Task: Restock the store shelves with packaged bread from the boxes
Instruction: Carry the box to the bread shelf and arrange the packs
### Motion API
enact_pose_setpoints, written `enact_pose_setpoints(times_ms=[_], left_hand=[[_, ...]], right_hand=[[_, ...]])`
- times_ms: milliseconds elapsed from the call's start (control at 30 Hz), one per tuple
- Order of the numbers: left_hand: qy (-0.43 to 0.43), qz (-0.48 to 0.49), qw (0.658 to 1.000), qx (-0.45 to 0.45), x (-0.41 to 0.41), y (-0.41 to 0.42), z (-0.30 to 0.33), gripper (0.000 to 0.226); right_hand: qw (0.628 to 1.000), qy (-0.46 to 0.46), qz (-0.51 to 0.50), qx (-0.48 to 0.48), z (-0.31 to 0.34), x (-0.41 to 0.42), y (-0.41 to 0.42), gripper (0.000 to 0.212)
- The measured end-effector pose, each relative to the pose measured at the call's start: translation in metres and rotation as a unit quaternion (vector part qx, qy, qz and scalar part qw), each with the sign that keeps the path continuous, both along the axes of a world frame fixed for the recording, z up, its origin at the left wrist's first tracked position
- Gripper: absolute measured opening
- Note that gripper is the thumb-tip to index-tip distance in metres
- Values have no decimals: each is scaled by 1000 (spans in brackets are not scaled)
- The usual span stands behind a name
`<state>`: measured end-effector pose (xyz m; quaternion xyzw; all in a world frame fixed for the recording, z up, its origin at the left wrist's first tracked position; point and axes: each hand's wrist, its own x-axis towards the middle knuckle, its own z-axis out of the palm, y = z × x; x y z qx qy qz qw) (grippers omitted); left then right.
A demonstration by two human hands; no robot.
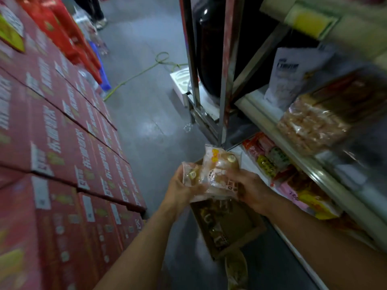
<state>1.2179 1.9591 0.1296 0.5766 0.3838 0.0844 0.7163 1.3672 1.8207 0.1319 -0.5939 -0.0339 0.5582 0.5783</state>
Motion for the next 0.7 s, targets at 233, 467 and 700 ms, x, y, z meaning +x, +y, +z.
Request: enact_pose_setpoints(times_ms=[233, 467, 700], left_hand=[[-24, -100, 990, 101, -34, -11, 130, 45], [-110, 9, 994, 26, -50, -73, 231, 48], [-211, -71, 974, -32, -55, -147, 317, 40]], right_hand=[[992, -118, 37, 1, 146, -18, -48, 47], [979, -114, -133, 107, 248, -58, -104, 32], [961, -152, -176, 153, 334, -98, -178, 30]])
